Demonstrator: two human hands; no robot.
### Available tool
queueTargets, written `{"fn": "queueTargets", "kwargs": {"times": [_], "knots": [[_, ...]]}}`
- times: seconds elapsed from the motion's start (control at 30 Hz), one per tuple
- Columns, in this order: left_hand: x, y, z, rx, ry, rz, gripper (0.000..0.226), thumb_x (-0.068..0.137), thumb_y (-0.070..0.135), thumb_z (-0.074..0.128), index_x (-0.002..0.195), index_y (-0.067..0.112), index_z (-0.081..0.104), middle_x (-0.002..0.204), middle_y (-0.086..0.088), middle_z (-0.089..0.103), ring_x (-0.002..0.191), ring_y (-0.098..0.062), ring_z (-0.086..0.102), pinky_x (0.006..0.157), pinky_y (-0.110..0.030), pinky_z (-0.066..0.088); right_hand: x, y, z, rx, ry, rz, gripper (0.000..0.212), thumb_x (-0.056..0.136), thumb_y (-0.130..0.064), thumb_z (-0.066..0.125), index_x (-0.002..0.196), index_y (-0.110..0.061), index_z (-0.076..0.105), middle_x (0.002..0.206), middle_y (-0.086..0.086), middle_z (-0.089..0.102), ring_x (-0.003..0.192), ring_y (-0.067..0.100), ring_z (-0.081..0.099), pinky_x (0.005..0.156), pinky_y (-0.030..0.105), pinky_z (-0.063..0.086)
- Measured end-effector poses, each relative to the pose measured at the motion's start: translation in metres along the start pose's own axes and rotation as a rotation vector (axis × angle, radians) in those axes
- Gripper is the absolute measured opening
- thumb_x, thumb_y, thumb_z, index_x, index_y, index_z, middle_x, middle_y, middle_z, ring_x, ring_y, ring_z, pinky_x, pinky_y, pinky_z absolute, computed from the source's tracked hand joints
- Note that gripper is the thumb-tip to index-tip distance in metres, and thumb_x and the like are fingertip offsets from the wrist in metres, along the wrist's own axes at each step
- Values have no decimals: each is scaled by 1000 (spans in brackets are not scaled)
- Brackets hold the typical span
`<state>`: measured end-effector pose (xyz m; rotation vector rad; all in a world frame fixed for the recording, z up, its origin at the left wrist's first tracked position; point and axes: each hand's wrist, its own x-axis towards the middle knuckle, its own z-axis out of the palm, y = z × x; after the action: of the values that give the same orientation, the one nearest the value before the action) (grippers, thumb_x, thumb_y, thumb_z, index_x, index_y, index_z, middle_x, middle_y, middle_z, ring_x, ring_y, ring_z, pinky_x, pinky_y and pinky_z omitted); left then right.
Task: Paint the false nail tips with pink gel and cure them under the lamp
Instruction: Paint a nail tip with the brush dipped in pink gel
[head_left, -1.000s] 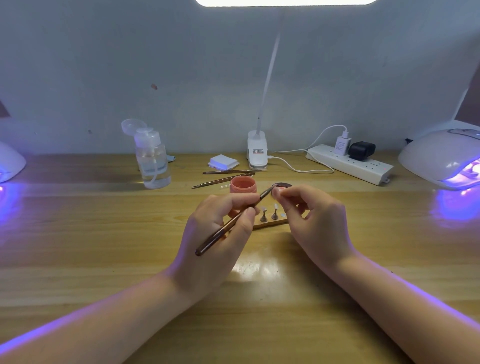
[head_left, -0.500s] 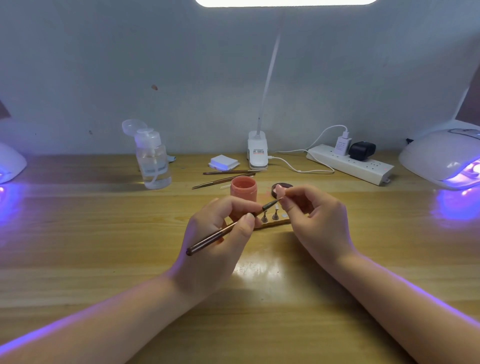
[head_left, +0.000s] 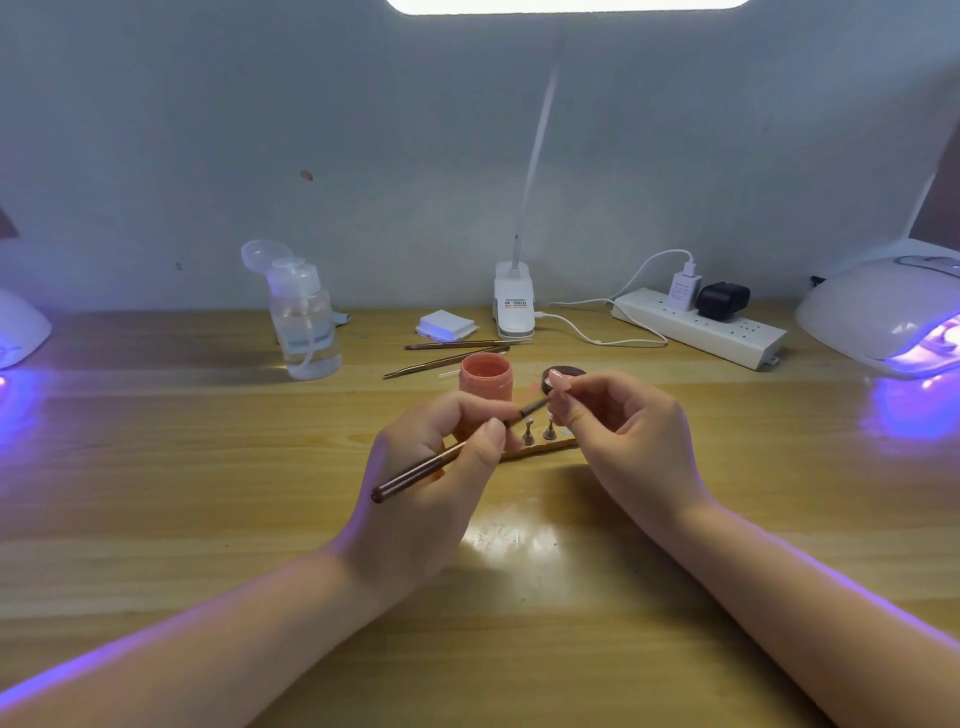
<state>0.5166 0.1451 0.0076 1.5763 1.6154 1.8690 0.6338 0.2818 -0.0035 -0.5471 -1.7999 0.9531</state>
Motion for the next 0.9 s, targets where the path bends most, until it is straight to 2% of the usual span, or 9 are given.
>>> {"fn": "queueTargets", "kwargs": {"times": [0.13, 0.27, 0.37, 0.53, 0.63, 0.7, 0.8, 0.9], "knots": [[2, 2, -1, -25, 52, 28, 23, 86, 32, 53, 95, 16, 67, 83, 1, 71, 82, -12, 67, 74, -19, 49, 2, 2, -4, -76, 48, 30, 3, 85, -27, 71, 85, -25, 72, 72, -6, 71, 67, 10, 66, 67, 38, 56], [6, -4, -2, -62, 148, -57, 13, 94, 13, 54, 98, 11, 66, 82, 4, 72, 79, -2, 65, 70, -12, 47, 9, 13, -11, -348, 49, 149, 11, 85, -36, 68, 75, -32, 68, 63, -10, 60, 59, 7, 52, 54, 29, 40], [8, -8, -3, -75, 199, -120, 16, 97, 3, 50, 100, 6, 66, 79, 0, 71, 77, 0, 65, 71, -11, 47, 12, 17, -12, -491, -31, 272, 15, 82, -43, 68, 74, -31, 71, 70, -10, 55, 70, 13, 52, 55, 28, 34], [10, -9, -2, -108, 241, -207, 18, 97, 5, 49, 98, 8, 66, 78, 0, 70, 78, -3, 67, 72, -13, 50, 14, 19, -12, -599, -79, 272, 14, 79, -49, 71, 79, -36, 76, 76, -13, 54, 79, 14, 52, 54, 27, 31], [9, -7, -2, -142, 245, -257, 18, 97, 5, 50, 97, 10, 67, 75, 2, 70, 80, -5, 68, 75, -19, 53, 14, 18, -13, -596, -102, 282, 18, 79, -51, 70, 84, -35, 77, 65, -16, 53, 76, 13, 51, 52, 26, 31], [9, -7, -2, -177, 240, -288, 18, 97, 6, 50, 96, 11, 67, 75, 4, 70, 81, -6, 67, 80, -30, 55, 13, 15, -14, -651, -104, 254, 21, 80, -53, 68, 85, -34, 77, 65, -15, 52, 76, 14, 52, 54, 26, 31], [9, -4, -2, -233, 226, -336, 19, 97, 8, 51, 93, 16, 68, 76, 6, 70, 84, -7, 67, 97, -51, 49, 9, 8, -14, -909, -111, 85, 30, 83, -55, 59, 81, -30, 75, 76, -7, 57, 78, 17, 54, 57, 26, 34], [8, 0, 0, -272, 186, -329, 11, 87, 19, 58, 92, 16, 67, 77, 8, 72, 84, -4, 67, 100, -53, 46, 5, 2, -12, -1082, -171, -35, 39, 88, -57, 49, 81, -27, 73, 75, -7, 65, 75, 16, 60, 56, 24, 44]]}}
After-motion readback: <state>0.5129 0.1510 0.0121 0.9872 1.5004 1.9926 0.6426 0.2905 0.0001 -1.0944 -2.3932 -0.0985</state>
